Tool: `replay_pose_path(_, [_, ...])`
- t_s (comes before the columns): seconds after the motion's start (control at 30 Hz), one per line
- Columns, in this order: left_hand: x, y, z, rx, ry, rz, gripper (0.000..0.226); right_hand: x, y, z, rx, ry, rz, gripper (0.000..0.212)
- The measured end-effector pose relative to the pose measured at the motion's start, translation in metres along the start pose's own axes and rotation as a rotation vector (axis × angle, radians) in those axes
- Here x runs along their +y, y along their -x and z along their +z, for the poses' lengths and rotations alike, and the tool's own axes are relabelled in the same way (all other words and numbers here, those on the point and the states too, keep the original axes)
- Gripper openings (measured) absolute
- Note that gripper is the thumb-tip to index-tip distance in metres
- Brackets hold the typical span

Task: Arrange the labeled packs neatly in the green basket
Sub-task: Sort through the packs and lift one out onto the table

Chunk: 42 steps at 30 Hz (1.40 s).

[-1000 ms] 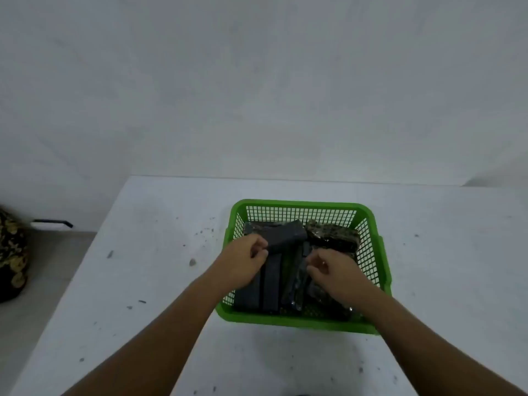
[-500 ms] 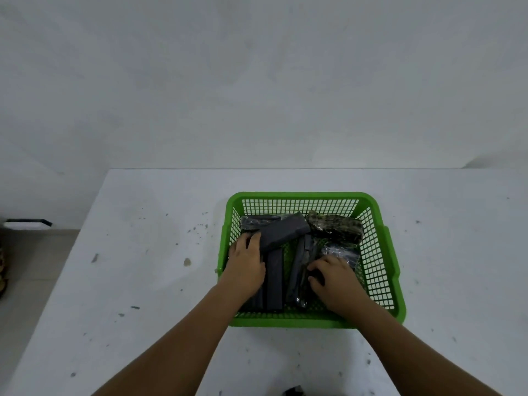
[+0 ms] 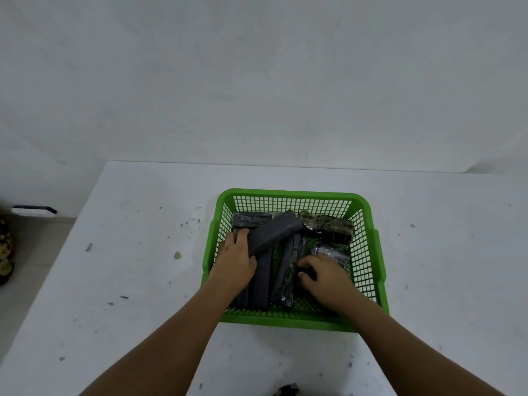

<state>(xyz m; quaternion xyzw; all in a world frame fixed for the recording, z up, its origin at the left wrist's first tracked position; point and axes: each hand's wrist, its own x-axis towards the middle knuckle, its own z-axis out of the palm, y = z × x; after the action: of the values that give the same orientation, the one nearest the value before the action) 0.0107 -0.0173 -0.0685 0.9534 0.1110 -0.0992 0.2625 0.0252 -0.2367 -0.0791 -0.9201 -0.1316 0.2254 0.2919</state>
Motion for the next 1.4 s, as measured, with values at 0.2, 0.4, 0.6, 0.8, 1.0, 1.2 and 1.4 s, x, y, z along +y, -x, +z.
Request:
replay_pose_path(0.2, [0.003, 0.012, 0.003, 0.052, 0.143, -0.017, 0.057, 0.001, -0.002, -0.004, 0.011, -0.077, -0.027, 0.027])
replay_pose_path(0.4, [0.016, 0.023, 0.009, -0.005, 0.378, -0.122, 0.045, 0.000, -0.005, -0.005, 0.055, -0.195, 0.011, 0.021])
replay_pose_path(0.6, [0.030, 0.034, 0.016, -0.163, 0.571, -0.179, 0.034, -0.017, -0.012, -0.011, 0.038, -0.473, 0.107, 0.025])
replay_pose_path(0.8, [0.028, 0.032, 0.012, -0.308, 0.483, -0.065, 0.037, -0.025, -0.017, -0.001, 0.012, -0.739, 0.252, 0.030])
replay_pose_path(1.0, [0.007, 0.020, 0.005, -0.060, 0.056, 0.077, 0.031, -0.026, -0.021, 0.005, 0.060, -0.633, 0.290, 0.044])
replay_pose_path(1.2, [0.001, 0.017, 0.013, -0.142, -0.156, -0.084, 0.060, -0.026, -0.021, 0.005, 0.031, -0.590, 0.282, 0.041])
replay_pose_path(1.4, [0.004, 0.014, 0.012, -0.164, -0.058, -0.156, 0.074, -0.025, -0.020, 0.005, 0.005, -0.586, 0.273, 0.041])
